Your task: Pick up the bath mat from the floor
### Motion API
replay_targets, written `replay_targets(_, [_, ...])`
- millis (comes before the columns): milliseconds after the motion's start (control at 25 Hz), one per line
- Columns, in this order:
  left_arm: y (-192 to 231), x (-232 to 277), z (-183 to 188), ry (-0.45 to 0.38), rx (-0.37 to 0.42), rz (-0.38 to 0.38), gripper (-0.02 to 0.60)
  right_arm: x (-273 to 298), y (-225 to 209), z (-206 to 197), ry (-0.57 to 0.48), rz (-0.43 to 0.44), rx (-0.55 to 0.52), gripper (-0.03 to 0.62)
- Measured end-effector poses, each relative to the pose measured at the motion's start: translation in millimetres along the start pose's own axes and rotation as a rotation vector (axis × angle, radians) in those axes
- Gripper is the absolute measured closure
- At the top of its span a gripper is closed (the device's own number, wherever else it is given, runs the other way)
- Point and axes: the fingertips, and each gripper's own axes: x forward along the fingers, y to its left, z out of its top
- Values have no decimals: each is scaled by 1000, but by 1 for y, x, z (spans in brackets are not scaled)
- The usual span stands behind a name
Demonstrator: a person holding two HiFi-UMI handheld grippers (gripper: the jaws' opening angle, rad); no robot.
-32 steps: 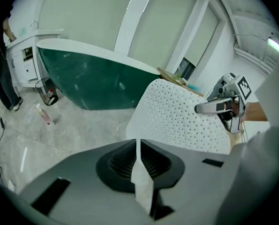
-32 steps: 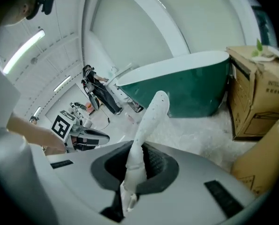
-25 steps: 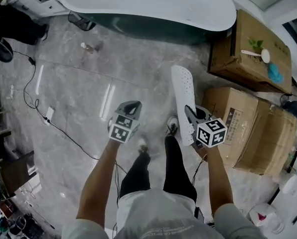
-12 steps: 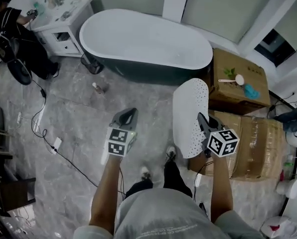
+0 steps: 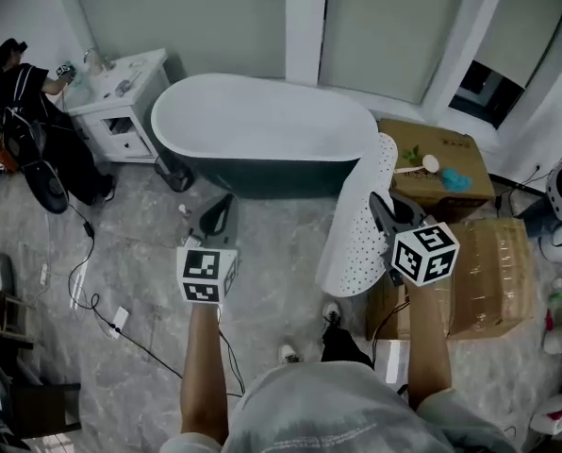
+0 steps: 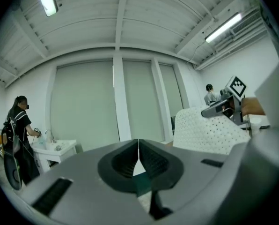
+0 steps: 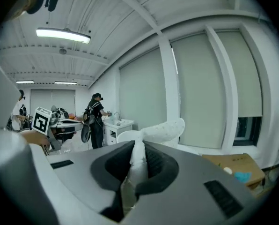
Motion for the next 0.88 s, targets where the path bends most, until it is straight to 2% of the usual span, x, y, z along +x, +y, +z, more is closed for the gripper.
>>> replay_targets(240, [-3, -29, 49, -72, 60, 1, 561, -26, 23, 39, -71, 1, -99, 563])
replay_targets(480, [-1, -50, 82, -124, 94, 0, 561, -45, 44, 73, -142, 9, -146, 563])
replay_targets(640, [-2, -60, 92, -156, 102, 0, 561, -55, 57, 83, -165, 28, -176, 563])
replay_targets(880, [-8, -66, 89, -154, 91, -10, 561, -64, 67, 86, -174, 41, -176, 563])
